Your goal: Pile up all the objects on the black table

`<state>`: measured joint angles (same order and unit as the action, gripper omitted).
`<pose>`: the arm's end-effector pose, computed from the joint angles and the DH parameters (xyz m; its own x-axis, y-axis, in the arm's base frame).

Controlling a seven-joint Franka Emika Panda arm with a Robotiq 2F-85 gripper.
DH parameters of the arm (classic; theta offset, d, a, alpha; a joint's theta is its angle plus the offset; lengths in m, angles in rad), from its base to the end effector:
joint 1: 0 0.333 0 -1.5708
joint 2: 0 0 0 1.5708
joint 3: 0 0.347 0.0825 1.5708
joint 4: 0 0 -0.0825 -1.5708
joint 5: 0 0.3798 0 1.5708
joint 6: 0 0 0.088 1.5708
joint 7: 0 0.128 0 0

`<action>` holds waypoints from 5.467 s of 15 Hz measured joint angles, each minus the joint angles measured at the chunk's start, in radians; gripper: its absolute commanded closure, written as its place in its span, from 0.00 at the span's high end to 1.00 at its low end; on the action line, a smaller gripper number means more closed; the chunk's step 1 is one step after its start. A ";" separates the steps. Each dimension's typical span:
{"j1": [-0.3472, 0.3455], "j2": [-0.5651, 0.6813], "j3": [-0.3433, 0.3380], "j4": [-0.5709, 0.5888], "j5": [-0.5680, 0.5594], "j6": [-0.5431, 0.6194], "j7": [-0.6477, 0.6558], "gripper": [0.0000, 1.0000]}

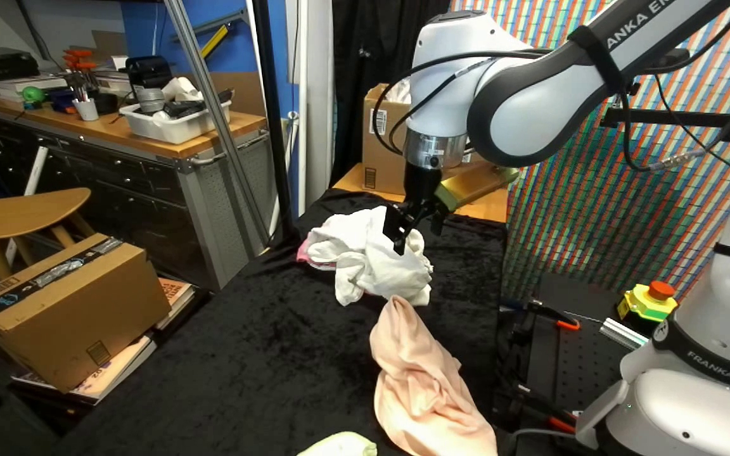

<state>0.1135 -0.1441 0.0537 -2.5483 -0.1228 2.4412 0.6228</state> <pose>0.4352 0.0714 0.3379 0.9325 -0.3525 0.0786 -0.3570 -0.9325 0.0543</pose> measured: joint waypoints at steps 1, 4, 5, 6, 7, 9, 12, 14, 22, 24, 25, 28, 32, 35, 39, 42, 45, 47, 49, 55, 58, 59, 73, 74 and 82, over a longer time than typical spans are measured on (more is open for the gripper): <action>0.001 0.000 0.012 -0.013 0.022 -0.005 -0.028 1.00; 0.007 0.009 0.046 -0.037 0.091 -0.018 -0.116 1.00; 0.010 0.016 0.056 -0.040 0.110 -0.021 -0.142 1.00; 0.014 0.026 0.065 -0.041 0.129 -0.023 -0.167 1.00; 0.017 0.040 0.074 -0.041 0.144 -0.023 -0.189 1.00; 0.021 0.072 0.087 -0.039 0.153 -0.021 -0.207 1.00; 0.022 0.127 0.095 -0.029 0.153 -0.015 -0.210 1.00; 0.022 0.165 0.096 -0.015 0.153 -0.014 -0.210 1.00; 0.056 0.273 0.111 0.063 0.224 -0.013 -0.213 1.00; 0.064 0.289 0.126 0.080 0.291 -0.013 -0.222 1.00; 0.066 0.297 0.134 0.087 0.327 -0.013 -0.232 1.00; 0.069 0.319 0.156 0.104 0.432 -0.013 -0.274 1.00; 0.071 0.345 0.174 0.115 0.520 -0.008 -0.313 1.00; 0.074 0.379 0.173 0.116 0.517 0.028 -0.311 1.00; 0.092 0.429 0.153 0.116 0.439 0.097 -0.270 1.00; 0.137 0.447 0.107 0.111 0.301 0.147 -0.166 1.00; 0.197 0.448 0.057 0.107 0.165 0.164 -0.048 1.00; 0.226 0.448 0.038 0.107 0.100 0.164 0.012 1.00; 0.240 0.448 0.030 0.107 0.057 0.163 0.053 0.73; 0.242 0.449 0.029 0.106 0.040 0.158 0.062 0.38; 0.233 0.449 0.030 0.106 0.040 0.152 0.045 0.16; 0.228 0.448 0.030 0.106 0.040 0.147 0.033 0.10; 0.106 0.215 -0.002 0.102 -0.024 0.126 -0.154 0.10; 0.094 0.191 -0.003 0.105 -0.032 0.138 -0.139 0.10; 0.010 0.152 -0.003 0.153 -0.123 0.200 0.077 0.09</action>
<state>0.1239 0.0080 0.0503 -2.3952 -0.2459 2.6413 0.7001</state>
